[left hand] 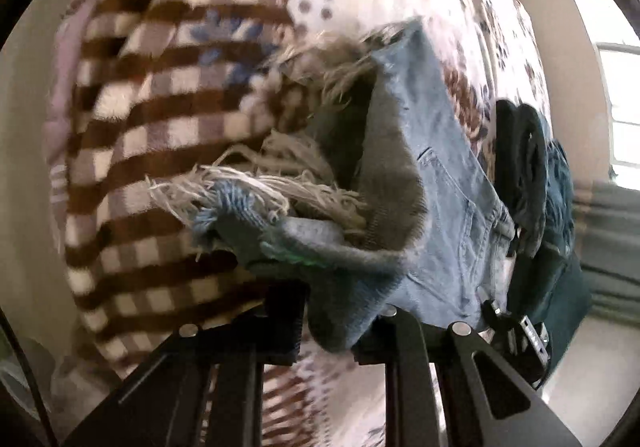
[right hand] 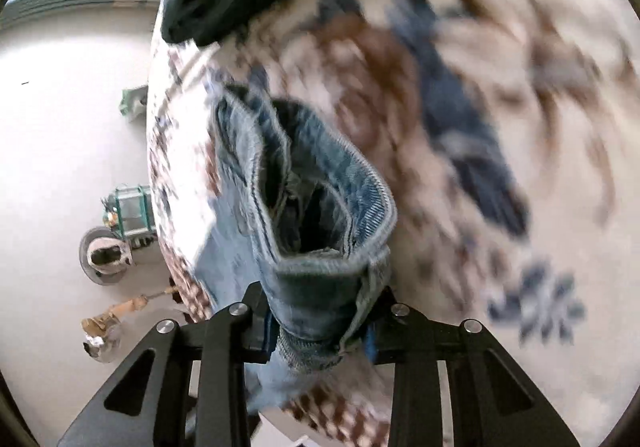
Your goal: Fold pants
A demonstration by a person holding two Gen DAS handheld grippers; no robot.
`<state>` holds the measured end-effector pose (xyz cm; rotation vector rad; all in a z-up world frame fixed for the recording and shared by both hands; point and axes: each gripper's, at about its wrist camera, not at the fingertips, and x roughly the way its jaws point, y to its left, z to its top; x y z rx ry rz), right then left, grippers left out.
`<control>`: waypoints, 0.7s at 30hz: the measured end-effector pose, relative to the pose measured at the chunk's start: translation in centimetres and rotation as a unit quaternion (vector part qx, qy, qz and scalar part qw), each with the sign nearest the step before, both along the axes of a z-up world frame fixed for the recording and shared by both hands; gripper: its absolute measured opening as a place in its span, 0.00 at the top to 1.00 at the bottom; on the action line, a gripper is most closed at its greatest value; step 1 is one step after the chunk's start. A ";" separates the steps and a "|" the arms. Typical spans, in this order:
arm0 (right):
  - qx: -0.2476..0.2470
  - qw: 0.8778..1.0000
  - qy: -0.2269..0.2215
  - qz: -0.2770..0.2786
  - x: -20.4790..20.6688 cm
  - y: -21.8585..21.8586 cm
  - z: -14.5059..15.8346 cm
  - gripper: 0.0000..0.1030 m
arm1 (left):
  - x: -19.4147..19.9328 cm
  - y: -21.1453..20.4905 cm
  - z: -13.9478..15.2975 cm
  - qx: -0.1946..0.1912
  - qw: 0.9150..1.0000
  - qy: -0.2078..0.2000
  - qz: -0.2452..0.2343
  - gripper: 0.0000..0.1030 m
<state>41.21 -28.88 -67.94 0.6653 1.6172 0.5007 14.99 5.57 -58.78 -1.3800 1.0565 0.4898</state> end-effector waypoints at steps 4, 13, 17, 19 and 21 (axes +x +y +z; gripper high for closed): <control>0.006 0.999 0.038 -0.012 -1.1 -1.2 -3.0 0.47 | -1.4 -0.2 -2.8 -0.025 0.999 -0.015 0.026 0.76; 0.049 0.998 0.038 -0.005 -1.0 -0.6 -5.7 0.30 | -1.9 -1.1 -5.4 -0.051 0.990 -0.030 0.125 0.63; 0.063 0.997 0.035 -0.006 -0.9 0.7 -5.9 0.28 | -1.2 -0.4 -4.9 -0.042 0.990 -0.025 0.134 0.66; 0.055 0.998 0.020 -0.011 -1.0 1.3 -5.5 0.41 | -0.5 -0.2 -4.4 -0.027 0.992 -0.025 0.123 0.80; 0.037 0.999 0.009 -0.018 -0.7 1.4 -5.3 0.53 | -0.5 0.1 -4.2 -0.022 0.992 -0.030 0.122 0.83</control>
